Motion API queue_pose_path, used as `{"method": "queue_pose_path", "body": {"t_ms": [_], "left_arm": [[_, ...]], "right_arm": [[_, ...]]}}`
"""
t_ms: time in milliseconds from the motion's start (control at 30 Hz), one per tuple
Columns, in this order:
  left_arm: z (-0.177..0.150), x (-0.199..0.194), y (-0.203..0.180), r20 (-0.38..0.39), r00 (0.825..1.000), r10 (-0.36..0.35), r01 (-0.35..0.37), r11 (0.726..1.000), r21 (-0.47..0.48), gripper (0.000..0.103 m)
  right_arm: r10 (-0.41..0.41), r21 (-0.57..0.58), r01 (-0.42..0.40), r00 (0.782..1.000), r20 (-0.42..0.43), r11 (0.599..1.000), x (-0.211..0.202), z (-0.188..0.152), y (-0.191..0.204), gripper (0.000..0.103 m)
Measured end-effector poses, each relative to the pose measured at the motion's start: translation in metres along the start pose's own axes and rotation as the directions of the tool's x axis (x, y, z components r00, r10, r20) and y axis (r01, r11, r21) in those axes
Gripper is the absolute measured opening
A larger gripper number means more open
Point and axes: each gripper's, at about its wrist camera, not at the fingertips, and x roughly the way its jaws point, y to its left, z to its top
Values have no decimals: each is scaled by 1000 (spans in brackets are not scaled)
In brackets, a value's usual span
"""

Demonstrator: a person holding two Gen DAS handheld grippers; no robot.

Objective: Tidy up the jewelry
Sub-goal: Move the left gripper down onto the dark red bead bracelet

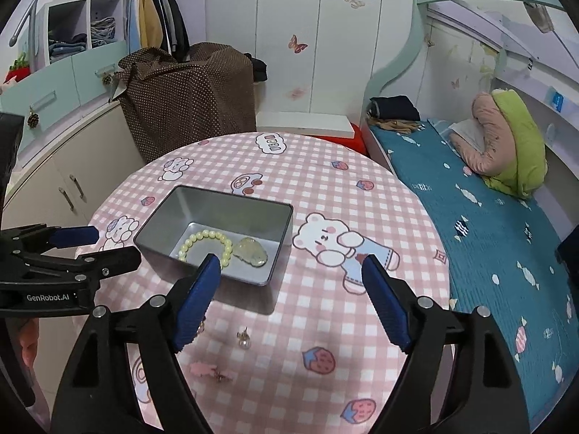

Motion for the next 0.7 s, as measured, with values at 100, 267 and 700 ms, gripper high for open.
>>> {"method": "queue_pose_path", "body": {"t_ms": [100, 267, 700], "left_arm": [[-9, 2, 5, -12, 1000, 19, -19, 1000, 2, 85], [-22, 12, 17, -38, 998, 51, -52, 998, -18, 85], [-45, 42, 16, -124, 991, 55, -47, 997, 63, 71]], "right_arm": [[-2, 2, 2, 1000, -8, 1000, -1, -5, 0, 79], [1, 2, -1, 999, -36, 1000, 2, -17, 4, 79], [24, -5, -25, 991, -130, 1000, 23, -40, 16, 79]]}}
